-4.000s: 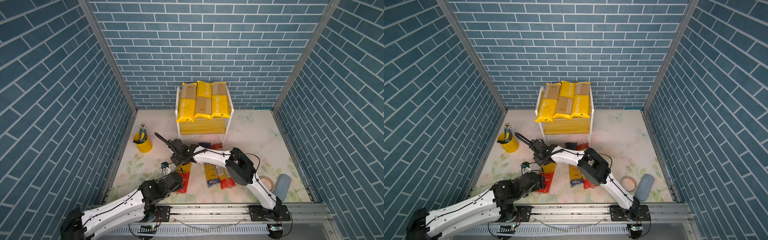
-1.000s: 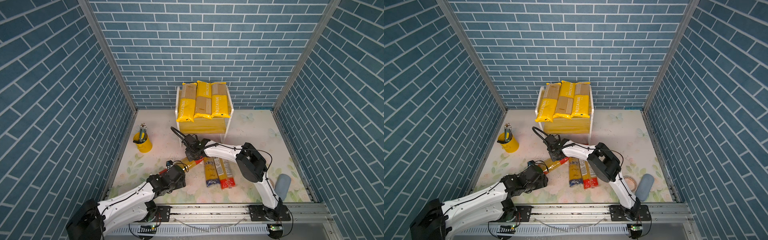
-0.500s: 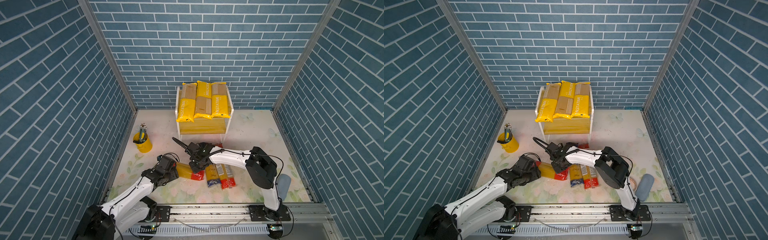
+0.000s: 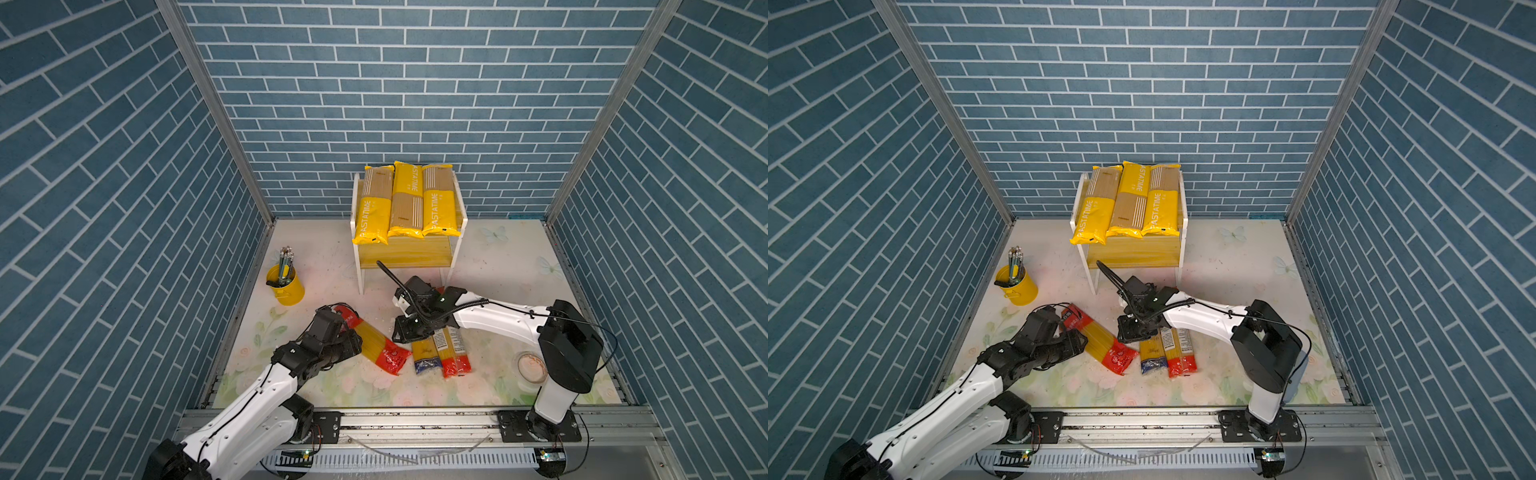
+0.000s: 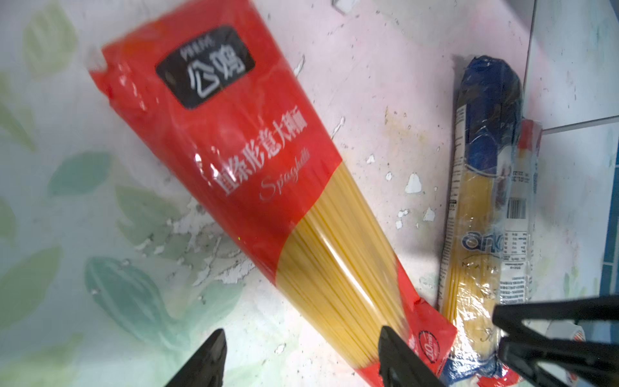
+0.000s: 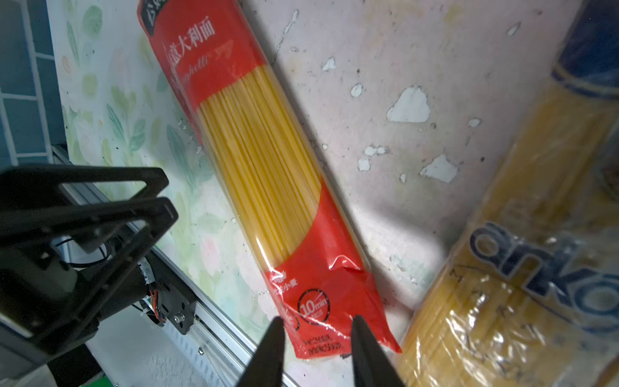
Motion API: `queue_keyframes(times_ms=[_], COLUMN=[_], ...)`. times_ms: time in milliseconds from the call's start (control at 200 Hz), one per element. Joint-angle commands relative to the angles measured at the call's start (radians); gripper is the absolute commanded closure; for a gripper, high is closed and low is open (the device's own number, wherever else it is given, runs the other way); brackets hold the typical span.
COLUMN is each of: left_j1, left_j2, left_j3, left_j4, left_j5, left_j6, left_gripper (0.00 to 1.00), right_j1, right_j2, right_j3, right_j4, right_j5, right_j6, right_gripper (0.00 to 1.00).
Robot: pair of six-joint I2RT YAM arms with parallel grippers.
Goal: Arrange pasta packages on shelves
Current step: Rotate the pasta bag at the center of the table, then pick up the pasta bag from the center of the table.
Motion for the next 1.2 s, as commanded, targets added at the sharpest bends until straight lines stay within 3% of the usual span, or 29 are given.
queue_keyframes(times_ms=[0, 305, 445, 605, 745, 825, 1065, 1195], left_j1=[-0.031, -0.096, -0.095, -0.095, -0.095, -0.096, -0.096, -0.096], left_j2=[0.026, 0.118, 0.137, 0.175, 0.212, 0.219, 0.22, 0.19], left_j3=[-0.044, -0.09, -0.124, -0.133, -0.141, -0.146, -0.135, -0.128], left_j4=[0.019, 0.143, 0.199, 0.247, 0.281, 0.286, 0.288, 0.267], left_j5=[0.005, -0.024, -0.026, -0.008, 0.008, 0.012, 0.018, 0.022], left_j6=[-0.054, -0.094, -0.101, -0.096, -0.092, -0.086, -0.074, -0.063], left_gripper=[0.28, 0.28, 0.33, 0.41, 0.48, 0.52, 0.57, 0.57], right_j1=[-0.027, -0.038, -0.035, -0.035, -0.035, -0.036, -0.036, -0.039], right_j2=[0.051, 0.215, 0.272, 0.296, 0.301, 0.296, 0.318, 0.276], right_j3=[-0.02, 0.031, 0.019, 0.022, 0.025, 0.012, -0.013, -0.025], right_j4=[0.091, 0.054, 0.163, 0.231, 0.292, 0.353, 0.486, 0.518], right_j5=[-0.072, -0.104, -0.215, -0.299, -0.34, -0.365, -0.417, -0.426], right_j6=[0.05, 0.008, 0.06, 0.074, 0.086, 0.108, 0.196, 0.223], right_gripper=[0.51, 0.47, 0.48, 0.52, 0.66, 0.69, 0.68, 0.62])
